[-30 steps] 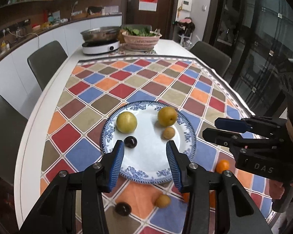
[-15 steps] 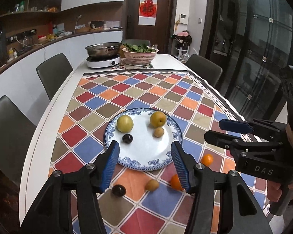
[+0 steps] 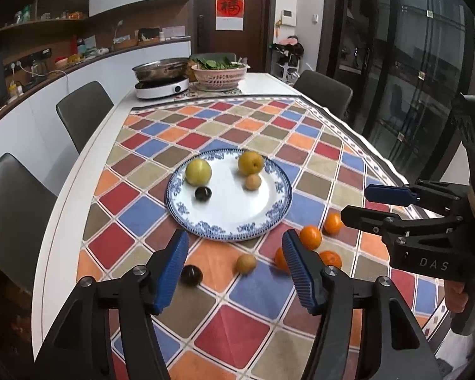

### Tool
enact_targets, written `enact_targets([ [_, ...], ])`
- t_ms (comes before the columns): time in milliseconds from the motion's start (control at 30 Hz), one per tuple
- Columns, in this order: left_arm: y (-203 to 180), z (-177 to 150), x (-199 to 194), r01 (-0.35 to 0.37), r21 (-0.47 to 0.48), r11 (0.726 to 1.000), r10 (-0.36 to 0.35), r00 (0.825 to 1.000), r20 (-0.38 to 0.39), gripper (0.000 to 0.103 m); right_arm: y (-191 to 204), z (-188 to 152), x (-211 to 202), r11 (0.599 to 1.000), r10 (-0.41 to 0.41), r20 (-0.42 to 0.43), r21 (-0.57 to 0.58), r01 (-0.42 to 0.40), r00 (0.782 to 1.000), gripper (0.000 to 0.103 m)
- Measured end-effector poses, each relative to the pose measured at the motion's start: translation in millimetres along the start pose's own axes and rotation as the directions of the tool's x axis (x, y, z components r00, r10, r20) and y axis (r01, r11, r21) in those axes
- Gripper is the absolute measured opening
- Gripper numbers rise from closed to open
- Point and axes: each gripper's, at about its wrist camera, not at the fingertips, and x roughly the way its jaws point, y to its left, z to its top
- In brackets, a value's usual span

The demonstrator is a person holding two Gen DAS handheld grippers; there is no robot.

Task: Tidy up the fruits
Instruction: 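Move both tools toward the oranges beside the plate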

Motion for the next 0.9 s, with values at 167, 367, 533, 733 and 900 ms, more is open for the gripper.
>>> enact_targets([
  [167,-2,-11,10,0.010,0.014,1.000,-0.010,0.999,-0.036,0.061,2,-16,7,1.000,-0.002,-0.042,-0.003,0.001,0.999,0.051],
  [367,-4,-23,29,0.020,0.032,0.999,-0.017,0.996,-0.085,0.061,2,-35,23,1.000,0.005,-0.107,0.001,-0.005,0.994,0.051],
  [533,-2,-31,46,0.025,0.038,0.999,-0.020,0.991,-0.129,0.061,1,-46,36,1.000,0.006,-0.151,0.007,-0.005,0.989,0.051],
  [733,-1,-39,65,0.048,0.048,0.998,-0.039,0.984,-0.175,0.061,-3,-55,52,1.000,0.001,-0.199,0.017,0.003,0.980,0.051],
  [900,0,-43,82,0.065,0.058,0.996,-0.051,0.977,-0.209,0.061,-5,-60,64,1.000,-0.007,-0.228,0.021,0.012,0.974,0.051],
])
